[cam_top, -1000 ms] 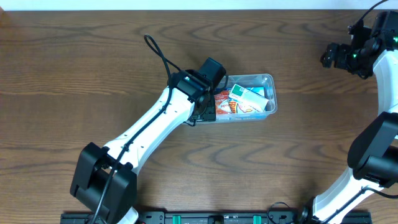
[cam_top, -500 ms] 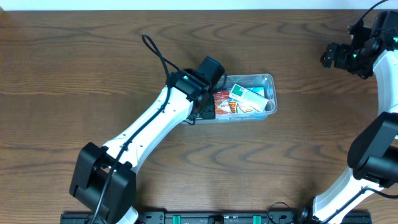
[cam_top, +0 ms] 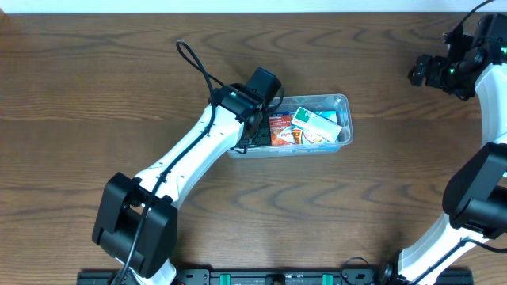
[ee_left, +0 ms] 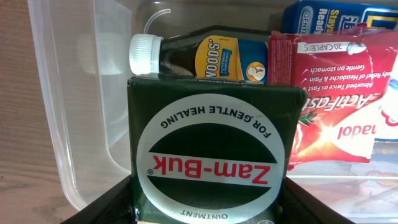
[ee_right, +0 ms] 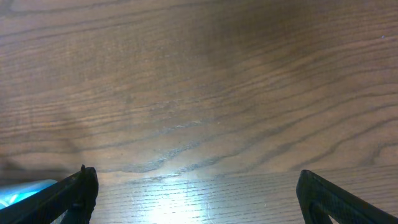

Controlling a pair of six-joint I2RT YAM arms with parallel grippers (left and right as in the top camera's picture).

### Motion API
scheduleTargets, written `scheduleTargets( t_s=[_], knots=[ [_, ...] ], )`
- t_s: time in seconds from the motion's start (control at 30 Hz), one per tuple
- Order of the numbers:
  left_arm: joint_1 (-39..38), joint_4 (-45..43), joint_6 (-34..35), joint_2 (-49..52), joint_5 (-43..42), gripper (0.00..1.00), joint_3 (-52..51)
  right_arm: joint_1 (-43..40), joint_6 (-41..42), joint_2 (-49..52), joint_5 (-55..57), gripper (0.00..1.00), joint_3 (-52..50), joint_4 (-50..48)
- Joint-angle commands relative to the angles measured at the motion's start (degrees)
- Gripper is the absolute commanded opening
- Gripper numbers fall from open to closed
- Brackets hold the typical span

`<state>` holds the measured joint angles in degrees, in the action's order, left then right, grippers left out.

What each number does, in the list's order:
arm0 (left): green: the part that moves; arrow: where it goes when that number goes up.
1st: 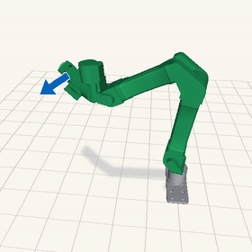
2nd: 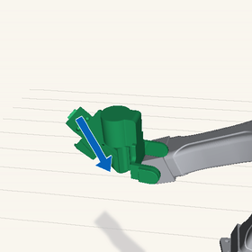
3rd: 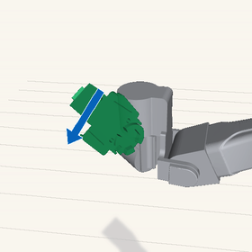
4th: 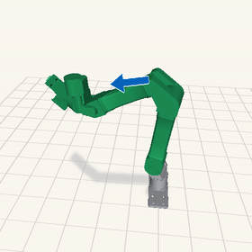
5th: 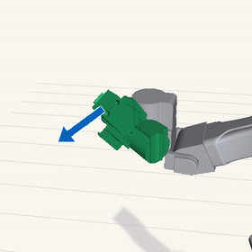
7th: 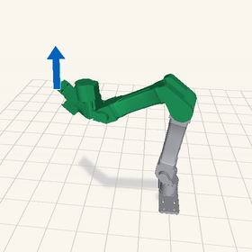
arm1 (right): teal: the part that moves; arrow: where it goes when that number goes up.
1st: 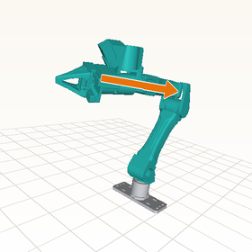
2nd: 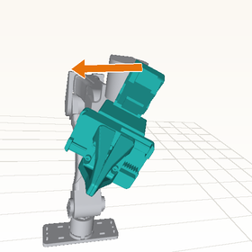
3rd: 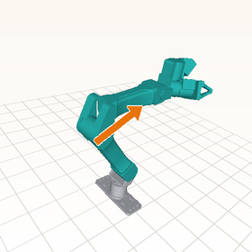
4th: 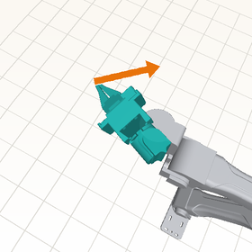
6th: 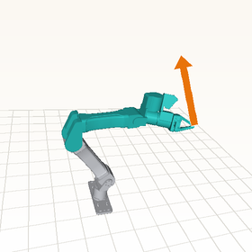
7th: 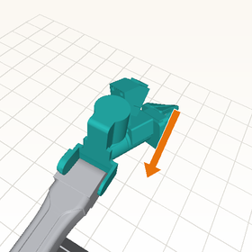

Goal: Pack container
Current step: 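Carry the Zam-Buk tin with left gripper and lower it into container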

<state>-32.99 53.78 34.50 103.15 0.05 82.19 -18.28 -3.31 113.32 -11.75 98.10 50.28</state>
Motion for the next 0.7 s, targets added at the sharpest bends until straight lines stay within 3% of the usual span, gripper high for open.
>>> scheduleTargets(
  t_s=[0.0,0.17,0.2,0.27,0.67],
  knots=[
    [0.31,0.17,-0.13,0.28,0.42,0.63,-0.55,-0.09,0.70,-1.66,-0.04,0.99,1.07,0.07],
    [0.31,0.81,-0.13,0.28,0.17,0.64,-0.55,-0.09,0.72,-1.66,-0.04,0.99,1.07,0.07],
    [0.31,0.87,-0.13,0.28,0.17,0.71,-0.55,-0.09,0.72,-1.66,-0.04,0.99,1.07,0.07],
    [0.31,1.05,-0.13,0.28,0.17,0.74,-0.55,-0.09,0.70,-1.66,-0.04,0.99,1.07,0.07],
    [0.31,1.03,-0.13,0.28,0.17,0.76,-0.55,-0.09,0.70,-1.66,-0.04,0.99,1.07,0.07]
  ],
)
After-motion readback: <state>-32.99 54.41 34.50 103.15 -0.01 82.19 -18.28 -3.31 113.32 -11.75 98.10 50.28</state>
